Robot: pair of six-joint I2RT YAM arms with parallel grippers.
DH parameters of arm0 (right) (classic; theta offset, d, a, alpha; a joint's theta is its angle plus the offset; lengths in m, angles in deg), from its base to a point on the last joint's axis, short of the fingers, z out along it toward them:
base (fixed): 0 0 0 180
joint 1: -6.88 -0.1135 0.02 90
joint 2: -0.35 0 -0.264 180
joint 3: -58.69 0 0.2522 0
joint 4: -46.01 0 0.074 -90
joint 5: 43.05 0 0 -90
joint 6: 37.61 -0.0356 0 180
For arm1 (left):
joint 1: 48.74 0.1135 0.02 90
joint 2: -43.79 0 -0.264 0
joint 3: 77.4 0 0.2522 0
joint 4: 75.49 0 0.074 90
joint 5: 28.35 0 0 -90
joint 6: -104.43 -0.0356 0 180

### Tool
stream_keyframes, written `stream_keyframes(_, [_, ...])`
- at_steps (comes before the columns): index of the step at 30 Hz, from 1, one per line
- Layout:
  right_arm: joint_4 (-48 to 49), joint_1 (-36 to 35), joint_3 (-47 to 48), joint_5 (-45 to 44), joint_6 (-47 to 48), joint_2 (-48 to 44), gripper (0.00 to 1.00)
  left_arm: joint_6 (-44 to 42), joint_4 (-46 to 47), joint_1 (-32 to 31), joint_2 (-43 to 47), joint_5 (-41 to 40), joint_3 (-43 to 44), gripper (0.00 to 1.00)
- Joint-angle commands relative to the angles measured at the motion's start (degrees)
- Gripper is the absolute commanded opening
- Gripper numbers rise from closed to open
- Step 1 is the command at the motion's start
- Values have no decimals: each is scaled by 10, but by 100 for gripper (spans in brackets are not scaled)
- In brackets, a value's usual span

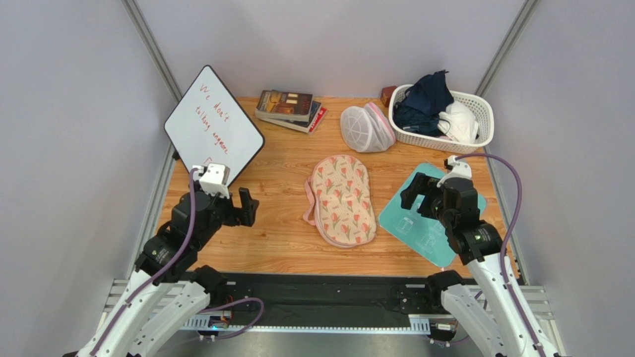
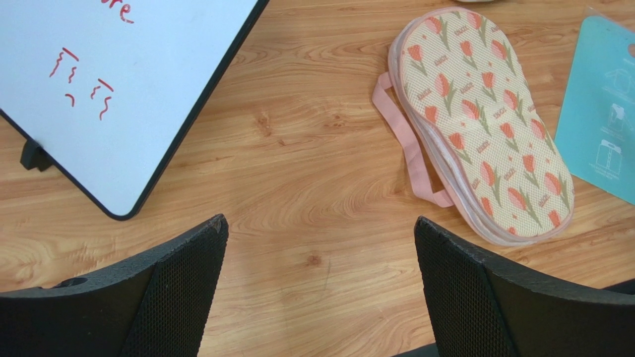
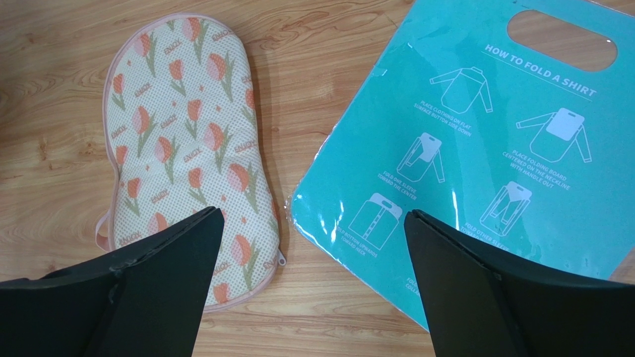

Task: Unzip the laundry bag and remove the bra
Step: Reset both arms

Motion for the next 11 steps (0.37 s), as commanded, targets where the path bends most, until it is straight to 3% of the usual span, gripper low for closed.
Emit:
stream_keyframes(1, [-11,4,-4,-12,11,-11,100,9,5,4,7,-20,-1,100])
stream_keyframes(11, [-11,3,-5,-18,14,-21,100,16,-2,4,13,-42,-1,100])
